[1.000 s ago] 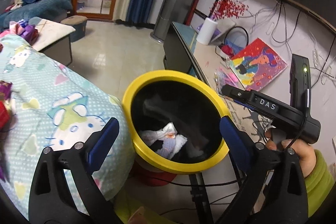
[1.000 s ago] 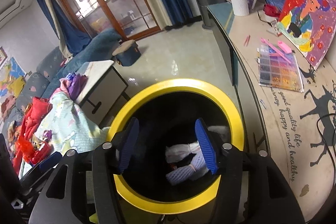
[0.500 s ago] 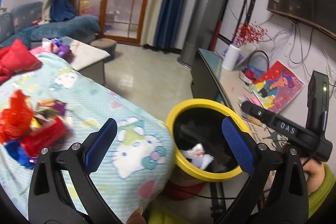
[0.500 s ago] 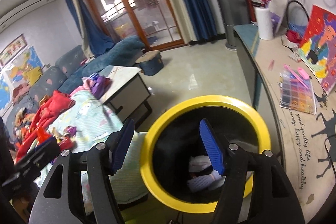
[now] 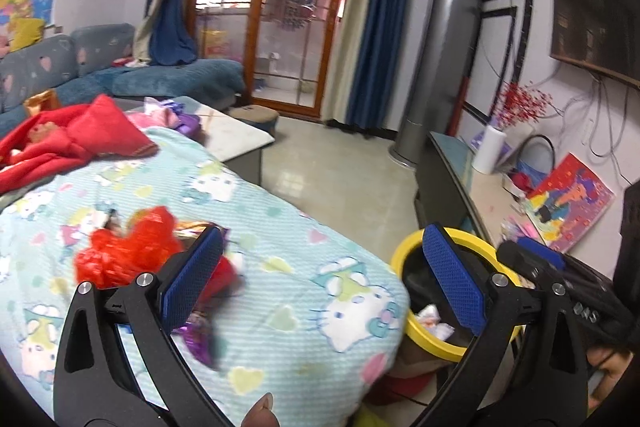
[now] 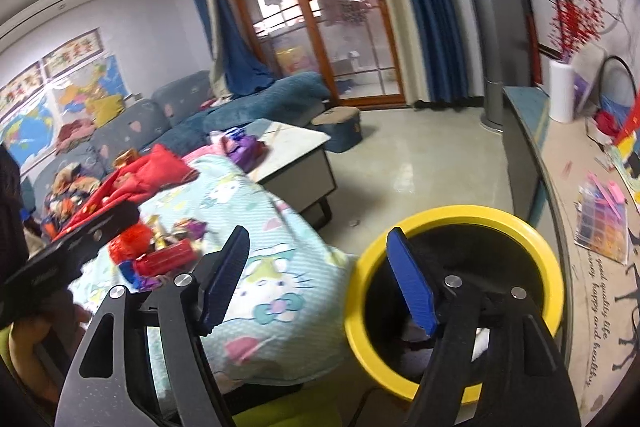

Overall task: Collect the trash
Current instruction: 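Move both tools back toward the remaining trash on the bed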

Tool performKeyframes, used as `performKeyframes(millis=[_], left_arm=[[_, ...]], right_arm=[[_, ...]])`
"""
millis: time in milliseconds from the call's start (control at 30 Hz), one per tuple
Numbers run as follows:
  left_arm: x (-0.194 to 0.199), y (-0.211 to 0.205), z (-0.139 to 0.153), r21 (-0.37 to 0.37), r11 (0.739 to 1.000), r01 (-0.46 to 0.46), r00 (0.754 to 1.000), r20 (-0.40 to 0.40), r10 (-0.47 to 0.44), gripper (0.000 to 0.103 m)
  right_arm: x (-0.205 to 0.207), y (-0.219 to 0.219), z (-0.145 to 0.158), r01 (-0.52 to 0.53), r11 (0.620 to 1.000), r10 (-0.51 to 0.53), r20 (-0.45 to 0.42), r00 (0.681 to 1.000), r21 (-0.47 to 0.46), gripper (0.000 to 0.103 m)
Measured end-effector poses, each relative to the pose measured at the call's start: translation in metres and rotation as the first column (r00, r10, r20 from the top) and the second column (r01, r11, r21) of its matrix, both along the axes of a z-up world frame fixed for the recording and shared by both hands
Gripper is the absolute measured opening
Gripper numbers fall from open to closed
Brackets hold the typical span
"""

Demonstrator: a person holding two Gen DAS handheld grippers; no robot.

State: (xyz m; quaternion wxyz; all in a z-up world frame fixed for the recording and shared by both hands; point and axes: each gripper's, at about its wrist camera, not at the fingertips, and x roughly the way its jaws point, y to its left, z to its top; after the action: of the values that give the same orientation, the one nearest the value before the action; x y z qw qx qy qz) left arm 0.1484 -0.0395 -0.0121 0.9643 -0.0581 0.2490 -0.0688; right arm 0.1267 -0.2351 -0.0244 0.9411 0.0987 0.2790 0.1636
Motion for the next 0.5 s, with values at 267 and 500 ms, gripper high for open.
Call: performKeyframes(millis=[267, 500], left_arm=[[-0.002, 0.030, 0.002, -0.007, 0.997, -0.074, 0.997, 0.004, 0.074, 0.092], [-0.002, 0.056, 0.000, -0.011, 0.991, -0.133, 0.991, -0.007, 0.133, 0.092]], right_arm=[[-0.002, 0.035, 0.006, -0.084, 0.996, 0.084, 0.009, 0.996, -0.023, 0.071], [-0.006, 0.070, 0.002, -0.176, 0.983, 0.177, 0.003, 0.984, -0.057, 0.071]])
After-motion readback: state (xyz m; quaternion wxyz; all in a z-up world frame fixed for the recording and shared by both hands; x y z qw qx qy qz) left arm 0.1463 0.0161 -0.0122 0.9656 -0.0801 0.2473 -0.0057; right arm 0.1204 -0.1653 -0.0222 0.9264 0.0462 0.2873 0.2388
